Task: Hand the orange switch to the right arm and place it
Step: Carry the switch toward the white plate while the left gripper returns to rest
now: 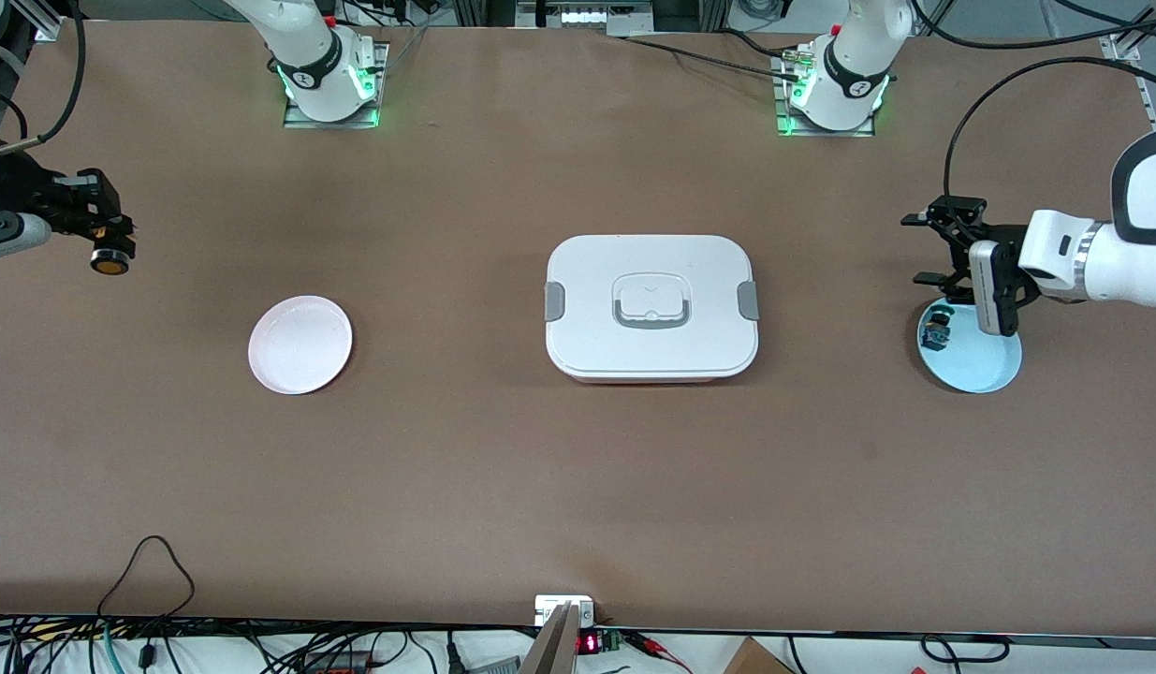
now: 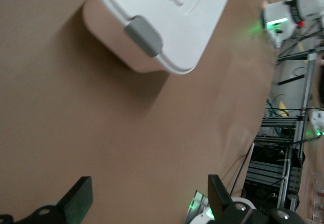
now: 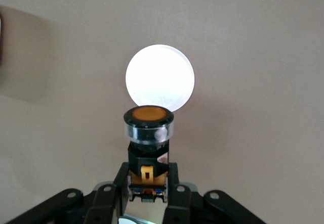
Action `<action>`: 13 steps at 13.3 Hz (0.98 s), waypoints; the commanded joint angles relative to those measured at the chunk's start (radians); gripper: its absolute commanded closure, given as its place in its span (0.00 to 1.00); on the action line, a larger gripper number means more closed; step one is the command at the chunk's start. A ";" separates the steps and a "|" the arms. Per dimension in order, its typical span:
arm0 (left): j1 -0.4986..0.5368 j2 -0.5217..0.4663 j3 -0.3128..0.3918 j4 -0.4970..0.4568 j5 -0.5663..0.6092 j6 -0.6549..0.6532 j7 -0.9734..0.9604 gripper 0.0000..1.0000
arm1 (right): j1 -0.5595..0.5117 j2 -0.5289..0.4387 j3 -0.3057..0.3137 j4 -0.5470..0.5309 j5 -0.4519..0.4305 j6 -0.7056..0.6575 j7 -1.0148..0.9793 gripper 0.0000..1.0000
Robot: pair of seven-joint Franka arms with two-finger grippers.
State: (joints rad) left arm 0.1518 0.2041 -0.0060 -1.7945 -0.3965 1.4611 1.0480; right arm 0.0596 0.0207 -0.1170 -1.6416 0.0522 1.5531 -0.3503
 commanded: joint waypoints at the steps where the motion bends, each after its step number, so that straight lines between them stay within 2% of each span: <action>1: -0.055 -0.048 0.001 0.029 0.167 0.010 -0.310 0.00 | 0.042 -0.027 0.005 -0.035 -0.037 0.038 0.034 1.00; 4: -0.073 -0.048 0.006 0.104 0.276 0.011 -0.598 0.00 | 0.071 -0.027 0.011 -0.035 -0.037 0.038 0.093 1.00; 5: -0.111 -0.048 0.004 0.133 0.389 0.005 -0.656 0.00 | 0.069 -0.025 0.011 -0.035 -0.037 0.038 0.091 1.00; 6: -0.129 -0.048 0.001 0.150 0.433 -0.007 -0.724 0.00 | 0.069 -0.027 0.011 -0.033 -0.037 0.038 0.088 1.00; 10: -0.120 -0.075 -0.014 0.236 0.378 -0.074 -0.923 0.00 | 0.036 -0.021 -0.009 -0.029 -0.023 0.028 0.041 1.00; 13: -0.133 -0.176 -0.017 0.189 0.358 -0.090 -1.058 0.00 | 0.036 -0.021 -0.009 -0.030 -0.023 0.030 0.045 1.00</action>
State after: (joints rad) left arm 0.0271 0.1026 -0.0203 -1.5696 -0.0226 1.3905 0.0695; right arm 0.1015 0.0168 -0.1327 -1.6537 0.0324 1.5754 -0.2938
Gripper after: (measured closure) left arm 0.000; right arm 0.674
